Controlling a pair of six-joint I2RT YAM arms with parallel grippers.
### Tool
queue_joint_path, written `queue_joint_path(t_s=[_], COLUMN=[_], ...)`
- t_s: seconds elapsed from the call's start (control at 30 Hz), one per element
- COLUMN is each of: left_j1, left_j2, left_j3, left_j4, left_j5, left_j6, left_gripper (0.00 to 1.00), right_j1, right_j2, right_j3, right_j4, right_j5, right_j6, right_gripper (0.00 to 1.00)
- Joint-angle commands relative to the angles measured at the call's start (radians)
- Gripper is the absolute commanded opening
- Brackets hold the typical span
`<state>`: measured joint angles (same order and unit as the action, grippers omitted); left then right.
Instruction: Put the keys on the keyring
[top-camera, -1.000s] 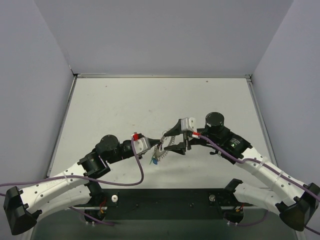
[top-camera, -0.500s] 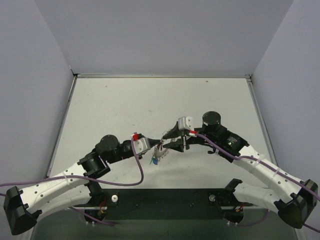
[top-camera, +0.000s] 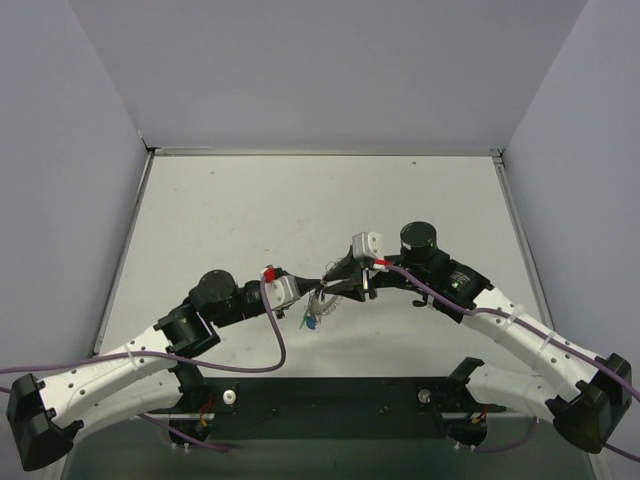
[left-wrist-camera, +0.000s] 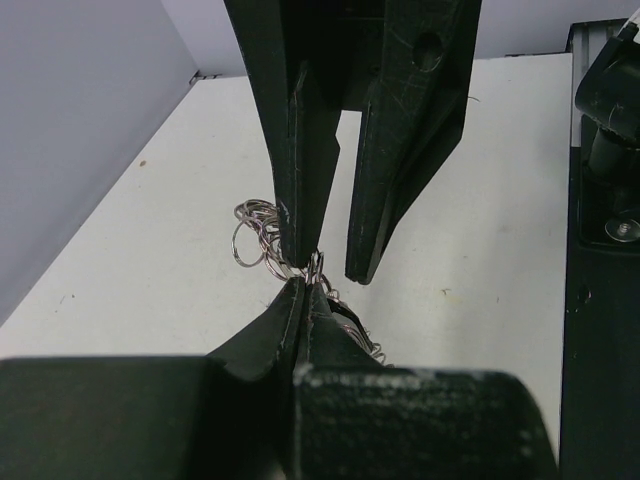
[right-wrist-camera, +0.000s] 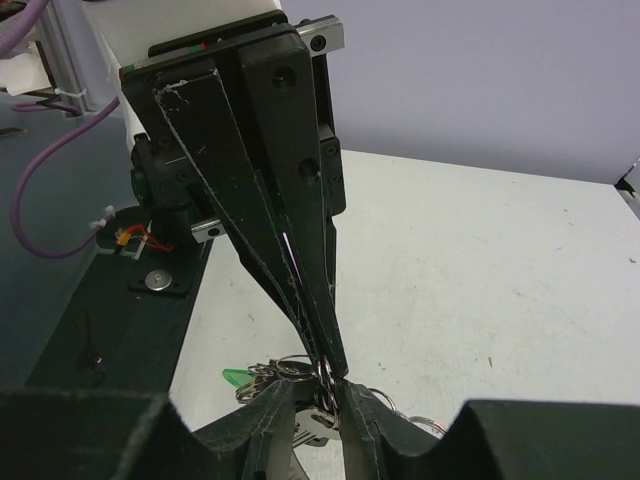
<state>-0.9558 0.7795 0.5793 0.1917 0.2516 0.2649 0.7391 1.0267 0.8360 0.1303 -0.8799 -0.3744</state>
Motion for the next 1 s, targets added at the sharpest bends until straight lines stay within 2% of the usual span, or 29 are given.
queue_joint_path(t_s=[0.0,0.43,0.53,0.57,0.97], left_j1=[-0.003,-0.004,-0.004,-0.003,-0.004], left_j2=[-0.031,-0.025,-0.026,-0.026,-0.057], left_j3=[0.025,0.013,0.013,0.013,0.030], left_j4=[0.123,0.152,0.155,0.157,0.094], left_j5=[0.028,0.046,0.046,0.046,0.009], left_j6=[-0.016,-0.035,-0.035,-0.035,-0.033], left_gripper=[0.00,0.00,0.00,0.00,0.01], right_j1=[0.002,0.005,0.005,0.005,0.008], right_j2=[0.003,-0.002,0.003,0.006,0.026], right_j3=[0.045,0.038,0.044,0.049,0.155], right_j4=[0.032,0.095,0.080,0.072,-0.127], right_j5=[-0.036,-0.013,-0.013,-0.013,0.012], right_j6=[-0.018,0.032,0.035,0.034,0.019], right_gripper=[0.25,0.14,0.01,0.00,0.00])
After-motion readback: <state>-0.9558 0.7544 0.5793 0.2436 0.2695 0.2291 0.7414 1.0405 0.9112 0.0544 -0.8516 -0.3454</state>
